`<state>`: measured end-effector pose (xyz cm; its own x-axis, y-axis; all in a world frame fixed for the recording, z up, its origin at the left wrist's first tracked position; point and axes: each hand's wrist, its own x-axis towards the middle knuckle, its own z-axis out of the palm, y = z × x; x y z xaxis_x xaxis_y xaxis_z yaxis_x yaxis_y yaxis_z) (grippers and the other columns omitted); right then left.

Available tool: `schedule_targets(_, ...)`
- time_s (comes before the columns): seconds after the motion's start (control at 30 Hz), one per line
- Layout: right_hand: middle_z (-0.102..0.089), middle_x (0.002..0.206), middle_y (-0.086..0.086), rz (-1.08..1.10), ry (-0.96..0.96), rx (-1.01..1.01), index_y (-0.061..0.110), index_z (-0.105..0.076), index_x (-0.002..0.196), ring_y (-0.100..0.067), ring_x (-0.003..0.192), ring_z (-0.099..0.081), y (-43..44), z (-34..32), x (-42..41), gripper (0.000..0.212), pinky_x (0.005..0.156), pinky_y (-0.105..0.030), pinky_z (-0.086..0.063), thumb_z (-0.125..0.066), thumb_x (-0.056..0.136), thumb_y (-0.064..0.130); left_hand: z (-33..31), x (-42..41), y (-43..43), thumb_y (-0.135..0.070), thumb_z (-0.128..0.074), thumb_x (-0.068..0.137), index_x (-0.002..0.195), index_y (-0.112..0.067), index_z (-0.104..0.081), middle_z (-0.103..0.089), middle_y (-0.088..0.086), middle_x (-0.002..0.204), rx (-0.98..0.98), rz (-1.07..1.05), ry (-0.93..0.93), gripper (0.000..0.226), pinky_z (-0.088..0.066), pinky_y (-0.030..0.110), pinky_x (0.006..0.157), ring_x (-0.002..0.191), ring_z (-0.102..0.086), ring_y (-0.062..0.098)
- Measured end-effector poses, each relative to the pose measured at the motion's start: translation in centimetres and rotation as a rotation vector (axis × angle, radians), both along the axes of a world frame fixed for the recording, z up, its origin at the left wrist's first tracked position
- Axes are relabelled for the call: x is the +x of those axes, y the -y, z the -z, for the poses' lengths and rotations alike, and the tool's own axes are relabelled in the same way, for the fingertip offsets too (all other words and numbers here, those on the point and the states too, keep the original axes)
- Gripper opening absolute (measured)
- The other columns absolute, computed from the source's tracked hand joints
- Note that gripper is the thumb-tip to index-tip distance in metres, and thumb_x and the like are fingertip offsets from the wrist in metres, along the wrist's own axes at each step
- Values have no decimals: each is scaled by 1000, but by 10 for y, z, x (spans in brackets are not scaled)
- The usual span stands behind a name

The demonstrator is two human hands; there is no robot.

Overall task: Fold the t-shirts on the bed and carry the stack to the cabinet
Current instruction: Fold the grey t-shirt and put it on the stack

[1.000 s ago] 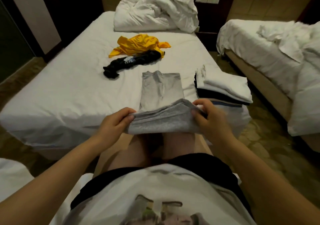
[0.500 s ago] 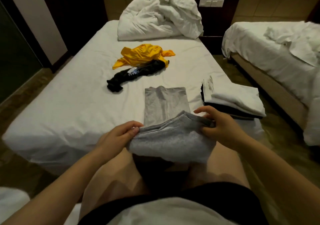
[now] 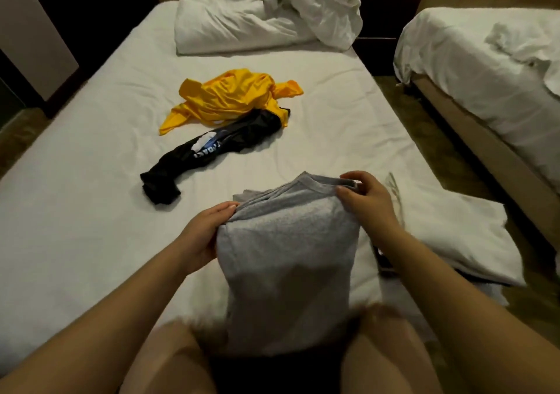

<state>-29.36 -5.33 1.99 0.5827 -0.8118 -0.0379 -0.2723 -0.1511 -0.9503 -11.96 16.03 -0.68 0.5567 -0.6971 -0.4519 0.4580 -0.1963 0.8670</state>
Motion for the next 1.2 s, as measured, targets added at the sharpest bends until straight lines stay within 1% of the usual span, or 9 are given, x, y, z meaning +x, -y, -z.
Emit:
schedule_targets(0.17, -57, 117, -6, 59, -245, 283, 19, -45, 127, -21, 101, -56, 30, 99, 60, 47, 86, -29, -45, -66, 86, 27, 68, 34, 38, -59, -44, 87, 117, -16, -63, -67, 11, 114, 188, -54, -307, 55, -47, 38, 92, 106, -61, 28)
schedule_targets(0.3, -65, 111, -12, 154, -132, 392, 16, -54, 109, -24, 97, -63, 30, 136, 56, 32, 87, -38, -52, -69, 81, 8, 85, 31, 37, -23, -52, 92, 114, -11, -59, -71, 9, 96, 175, -57, -194, 26, -57, 25, 62, 76, -69, 17)
schedule_targets(0.43, -66, 87, -3, 179, -34, 317, 12, -60, 96, -14, 80, -61, 32, 121, 59, 14, 72, -25, -50, -65, 84, 6, 85, 20, 33, -7, -58, 85, 107, -14, -62, -68, 7, 107, 78, -125, -3, 23, -56, 22, 74, 86, -68, 13)
schedule_targets(0.53, -63, 81, 2, 216, -5, 191, 14, -59, 93, -6, 72, -58, 37, 108, 70, 11, 66, -18, -47, -65, 85, 10, 81, 18, 42, -18, -53, 86, 115, -15, -60, -68, 5, 110, -127, -192, -254, 31, -55, 26, 80, 97, -66, 16)
schedule_targets(0.67, -62, 106, -3, 221, -228, 279, 18, -57, 112, -19, 93, -58, 36, 116, 70, 31, 81, -31, -48, -66, 85, 31, 85, 21, 42, -38, -47, 89, 123, -17, -57, -62, 10, 121, -1, -166, -475, 41, -56, 35, 74, 99, -65, 22)
schedule_targets(0.83, -59, 107, -2, 174, -325, 321, 24, -49, 114, -22, 97, -58, 22, 113, 43, 38, 89, -39, -50, -65, 83, 40, 82, 2, 10, -38, -65, 77, 131, -30, -39, -58, -4, 120, 41, -42, -261, 60, -55, 28, 72, 101, -61, 14)
schedule_targets(0.97, -61, 101, -2, 154, -352, 313, 19, -50, 113, -19, 93, -58, -4, 115, 10, 35, 83, -32, -48, -65, 85, 33, 90, -37, -5, -3, -59, 86, 124, -24, -38, -56, -9, 104, 150, -106, -50, 49, -52, 12, 62, 89, -57, 5)
schedule_targets(1.1, -62, 93, -2, 192, -407, 252, 21, -54, 100, -21, 91, -58, -36, 119, -22, 17, 75, -25, -38, -62, 87, 27, 93, -50, -9, -10, -59, 88, 127, -20, -41, -55, 8, 125, 201, -167, -12, 44, -49, 27, 79, 99, -58, 17)
schedule_targets(1.2, -65, 105, -9, 251, -412, 230, 16, -55, 111, -27, 100, -58, -56, 120, -44, 26, 81, -28, -41, -60, 89, 31, 86, -57, -13, -11, -68, 82, 135, -15, -33, -49, 5, 123, 277, -62, 105, 63, -43, 27, 83, 102, -52, 18)
